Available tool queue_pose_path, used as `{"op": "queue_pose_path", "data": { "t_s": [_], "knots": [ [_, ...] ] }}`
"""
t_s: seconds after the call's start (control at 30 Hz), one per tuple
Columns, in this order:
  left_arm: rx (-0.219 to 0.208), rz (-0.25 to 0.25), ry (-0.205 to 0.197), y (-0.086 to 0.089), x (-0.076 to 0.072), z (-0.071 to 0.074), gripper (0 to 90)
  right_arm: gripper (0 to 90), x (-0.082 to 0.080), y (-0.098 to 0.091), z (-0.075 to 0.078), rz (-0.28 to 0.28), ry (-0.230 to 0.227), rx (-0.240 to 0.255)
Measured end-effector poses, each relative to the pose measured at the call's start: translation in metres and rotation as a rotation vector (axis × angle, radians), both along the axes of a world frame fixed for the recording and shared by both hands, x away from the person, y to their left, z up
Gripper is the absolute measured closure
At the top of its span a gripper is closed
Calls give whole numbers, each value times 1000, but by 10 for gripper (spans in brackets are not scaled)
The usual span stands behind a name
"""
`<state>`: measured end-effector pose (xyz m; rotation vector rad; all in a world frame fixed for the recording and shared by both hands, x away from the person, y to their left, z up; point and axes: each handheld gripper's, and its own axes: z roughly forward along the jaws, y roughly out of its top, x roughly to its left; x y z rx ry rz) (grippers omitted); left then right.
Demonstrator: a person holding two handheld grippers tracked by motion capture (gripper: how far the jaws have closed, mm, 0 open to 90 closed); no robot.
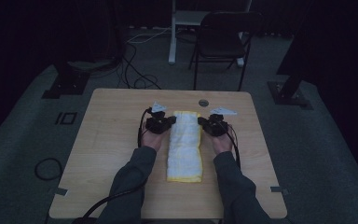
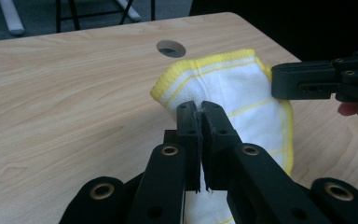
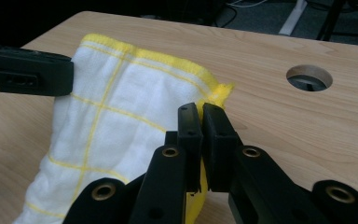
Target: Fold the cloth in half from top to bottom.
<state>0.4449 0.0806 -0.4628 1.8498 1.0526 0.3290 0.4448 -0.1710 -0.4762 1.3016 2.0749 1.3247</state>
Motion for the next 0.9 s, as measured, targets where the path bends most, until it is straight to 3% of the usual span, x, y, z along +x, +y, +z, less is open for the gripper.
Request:
{"op": "queue_pose_path", "data": {
  "t_s": [0.9],
  "knots": [
    [-30, -38, -62, 11, -35, 10, 880, 879, -29, -6, 14, 47, -57, 55]
  ]
}}
